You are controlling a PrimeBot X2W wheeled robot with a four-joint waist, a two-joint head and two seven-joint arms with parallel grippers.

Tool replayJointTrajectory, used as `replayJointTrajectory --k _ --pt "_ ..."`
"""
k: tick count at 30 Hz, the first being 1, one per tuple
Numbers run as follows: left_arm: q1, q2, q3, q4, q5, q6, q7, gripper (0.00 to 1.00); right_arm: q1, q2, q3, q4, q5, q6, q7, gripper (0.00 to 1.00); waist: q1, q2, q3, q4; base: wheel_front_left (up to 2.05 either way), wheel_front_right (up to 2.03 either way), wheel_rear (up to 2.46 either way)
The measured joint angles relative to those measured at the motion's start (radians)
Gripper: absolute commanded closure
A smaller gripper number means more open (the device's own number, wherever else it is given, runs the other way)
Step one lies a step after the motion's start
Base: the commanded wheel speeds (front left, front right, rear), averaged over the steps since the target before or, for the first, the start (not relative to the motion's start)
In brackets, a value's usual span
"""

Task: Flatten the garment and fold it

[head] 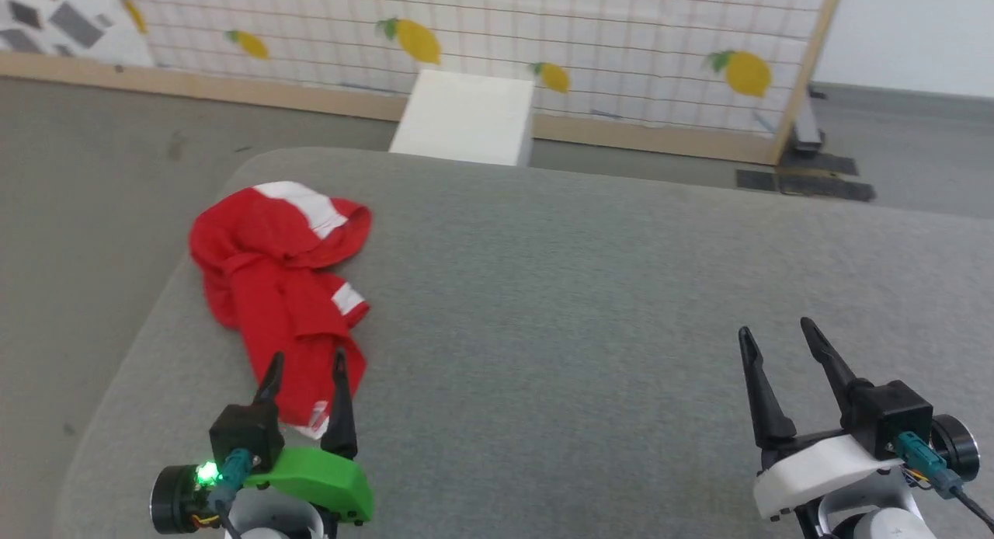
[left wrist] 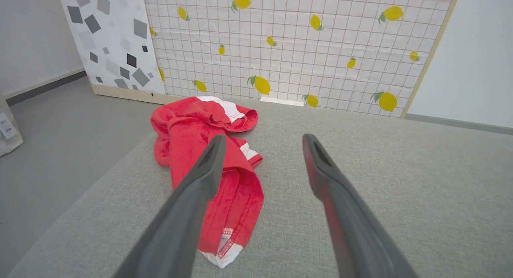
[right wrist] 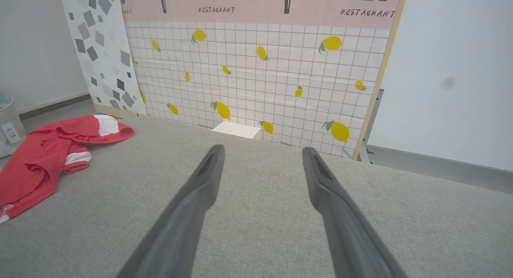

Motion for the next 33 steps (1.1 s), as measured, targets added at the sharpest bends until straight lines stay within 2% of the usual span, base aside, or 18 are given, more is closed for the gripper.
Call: replayJointTrajectory --k 13,19,27,33 --pt "0.007 0.03 0.015 0.0 -0.031 0.023 -0.028 0.0 0.001 0.001 0.021 0.01 0.026 0.0 -0.029 0.0 0.0 0.0 -0.013 0.222 0.0 0.0 0.0" --pt "0.014 0.037 0.018 0.002 -0.048 0.029 -0.04 0.0 0.001 0.001 0.027 0.022 0.034 0.0 -0.042 0.0 0.0 0.0 -0.019 0.304 0.0 0.0 0.0" --pt "0.016 0.043 0.016 0.011 -0.083 0.035 -0.058 0.0 0.001 0.002 0.025 0.03 0.035 0.0 -0.058 0.0 0.0 0.0 -0.022 0.373 0.0 0.0 0.0" --pt "0.016 0.05 0.016 0.017 -0.096 0.04 -0.07 0.0 0.001 0.002 0.026 0.037 0.041 0.0 -0.07 0.0 0.0 0.0001 -0.016 0.392 0.0 0.0 0.0"
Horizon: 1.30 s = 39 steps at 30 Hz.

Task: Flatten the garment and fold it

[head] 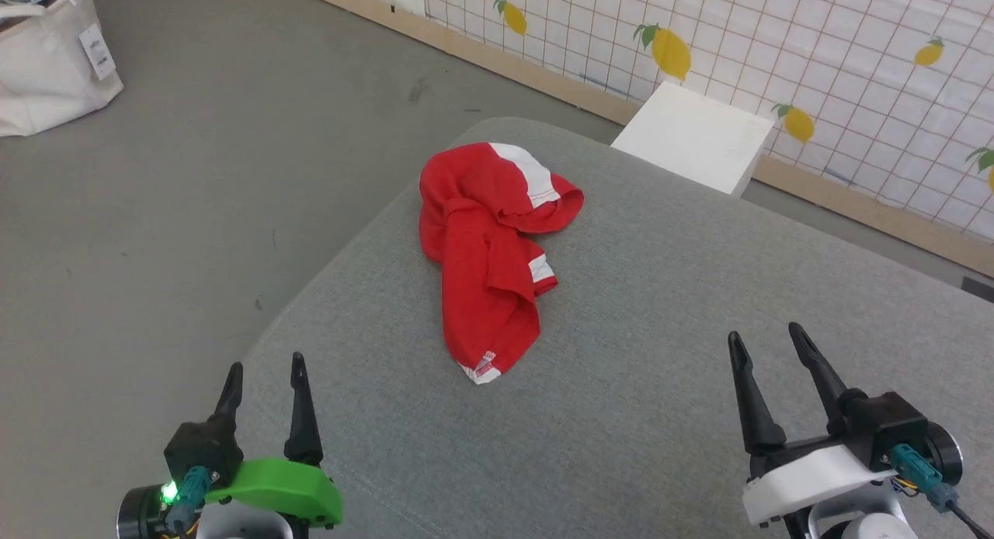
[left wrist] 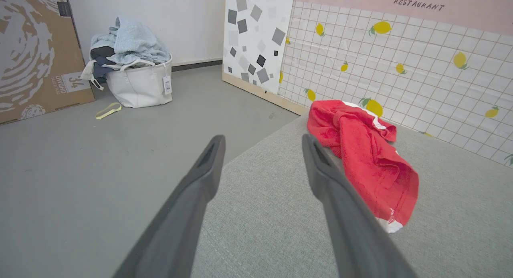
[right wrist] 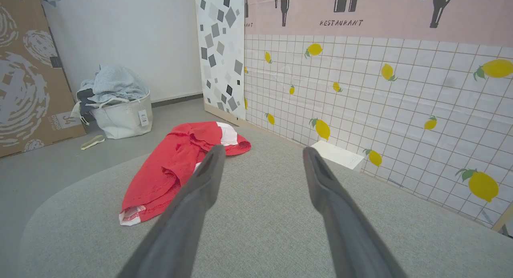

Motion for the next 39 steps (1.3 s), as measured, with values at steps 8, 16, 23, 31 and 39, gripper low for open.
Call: replayJointTrajectory --k 8,16,23,31,39 --pt "-0.003 0.003 -0.007 0.017 -0.023 0.005 -0.018 0.0 -0.001 0.0 -0.01 0.005 0.005 0.0 -0.018 0.0 0.0 0.0 0.015 0.023 0.0 0.0 0.0" --pt "-0.126 0.009 0.029 0.028 -0.127 0.002 0.063 0.0 -0.077 0.001 0.003 -0.007 -0.013 0.0 -0.026 0.0 0.0 0.0 0.067 -0.005 0.0 0.0 0.0" --pt "-0.395 0.112 0.102 0.037 -0.211 -0.024 0.257 0.0 -0.154 0.002 0.006 -0.046 -0.038 0.0 -0.02 0.0 0.0 0.0 0.144 -0.09 0.0 0.0 0.0" --pt "-0.569 0.274 0.188 0.048 -0.326 -0.019 0.602 0.0 -0.215 0.002 -0.028 -0.089 -0.043 0.0 -0.017 0.0 0.0001 0.0 0.297 -0.226 0.0 0.0 0.0" --pt "-0.581 0.345 0.251 0.09 -0.417 0.091 0.909 0.0 -0.246 0.002 -0.019 -0.084 -0.011 0.0 -0.023 0.0 0.0001 0.0 0.437 -0.381 0.0 0.0 0.0"
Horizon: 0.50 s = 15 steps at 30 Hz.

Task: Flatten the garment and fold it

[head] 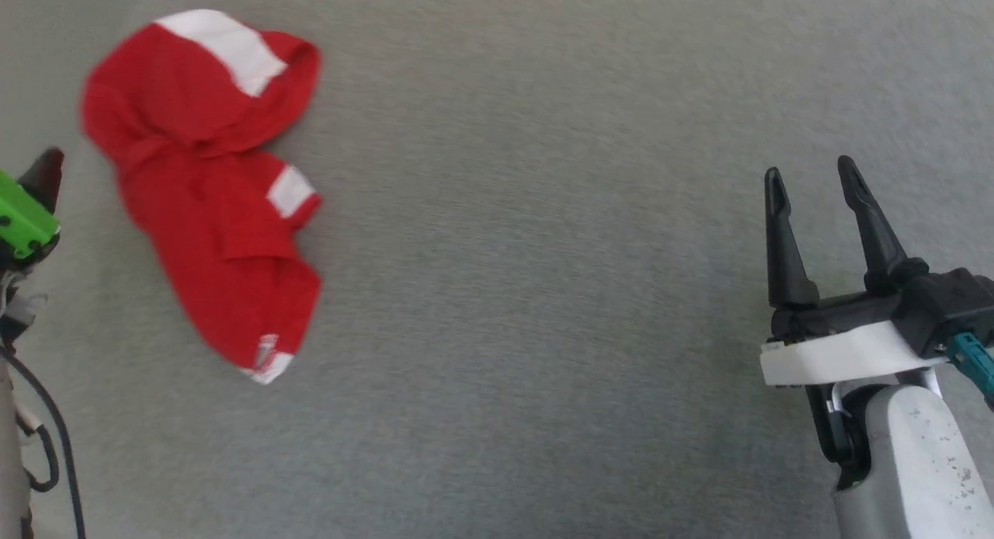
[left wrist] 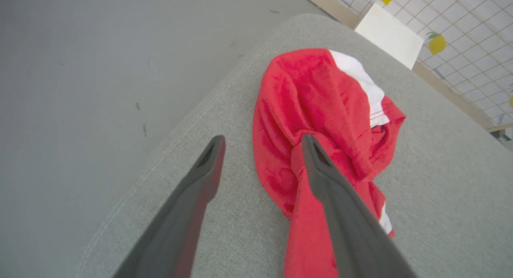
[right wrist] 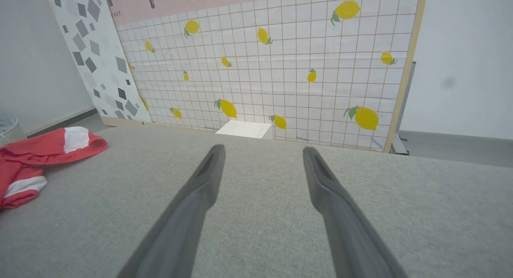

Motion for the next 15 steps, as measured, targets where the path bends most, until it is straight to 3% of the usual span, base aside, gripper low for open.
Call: replayJointTrajectory --k 5,9,12,13,14,15 --pt "0.057 0.003 0.033 0.006 -0.028 0.108 0.147 0.0 -0.009 0.0 0.012 0.002 0.02 0.0 -0.002 0.0 0.0 0.0 0.067 -0.092 0.0 0.0 0.0" --pt "0.127 0.006 0.042 -0.011 -0.035 0.17 0.238 0.0 -0.01 0.0 0.012 -0.002 0.031 0.0 -0.002 0.0 -0.0001 0.0 0.106 -0.149 0.0 0.0 0.0" --pt "0.153 0.036 0.054 -0.047 -0.044 0.192 0.299 0.0 -0.01 -0.001 0.012 -0.001 0.031 0.0 -0.002 0.0 -0.0002 0.0 0.124 -0.18 0.0 0.0 0.0" --pt "0.161 0.046 0.056 -0.057 -0.05 0.195 0.313 0.11 -0.01 -0.001 0.012 -0.001 0.031 0.0 -0.002 0.0 -0.0002 0.0 0.127 -0.187 0.0 0.0 0.0" --pt "0.17 0.056 0.058 -0.071 -0.055 0.195 0.33 0.6 -0.009 -0.001 0.012 0.0 0.031 0.0 -0.002 0.0 -0.0002 0.0 0.128 -0.194 0.0 0.0 0.0" --pt "0.178 0.06 0.06 -0.083 -0.058 0.194 0.337 0.96 -0.009 -0.001 0.012 0.001 0.032 0.0 -0.002 0.0 -0.0002 0.0 0.126 -0.198 0.0 0.0 0.0"
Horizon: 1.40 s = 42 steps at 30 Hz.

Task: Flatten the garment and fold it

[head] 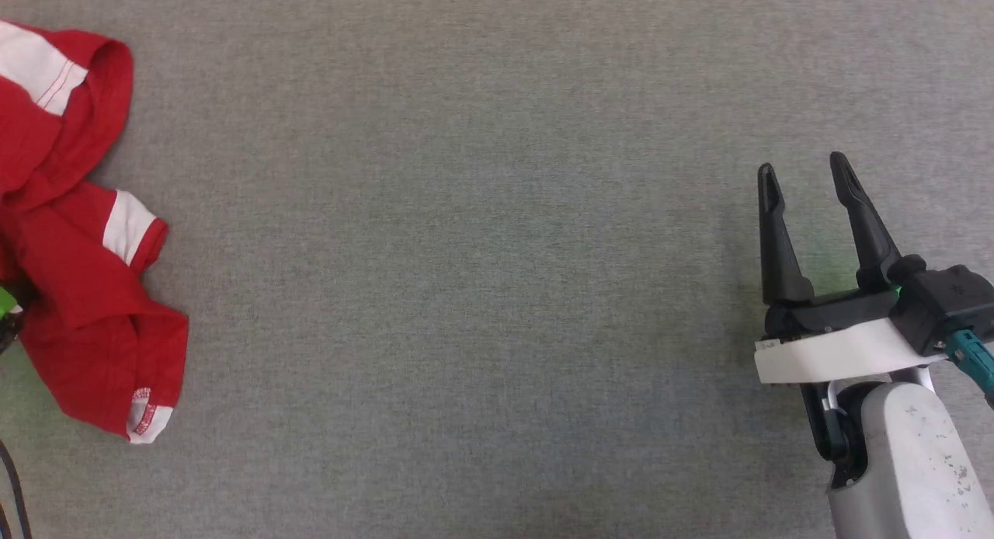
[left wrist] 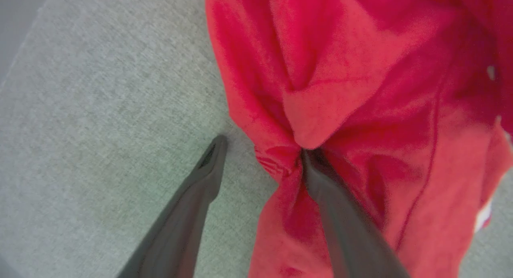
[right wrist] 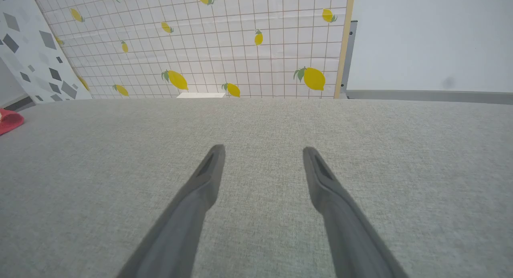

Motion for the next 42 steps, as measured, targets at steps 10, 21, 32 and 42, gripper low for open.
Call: replayJointTrajectory --k 10,21,32,42 --pt "0.015 0.03 -0.026 -0.013 0.178 -0.162 -0.509 1.0 0.038 0.0 0.0 0.022 0.011 0.0 0.0 0.0 0.0 0.0 -0.101 -0.005 0.0 0.0 0.0" --pt "-0.155 0.04 -0.116 0.052 0.323 -0.3 -1.104 1.0 0.156 0.0 -0.033 0.053 0.027 0.0 0.0 0.0 0.0 0.0 -0.315 0.002 0.0 0.0 0.0" --pt "-0.272 -0.169 -0.329 0.021 0.309 -0.382 -1.17 1.0 0.233 0.0 -0.047 0.053 0.028 0.0 0.0 0.0 -0.0001 0.0 -0.499 -0.033 0.0 0.0 0.0" --pt "-0.277 -0.392 -0.503 0.103 0.236 -0.438 -1.143 1.0 0.247 0.0 -0.043 0.049 0.028 0.0 0.0 0.0 -0.0001 0.0 -0.538 -0.143 0.0 0.0 0.0"
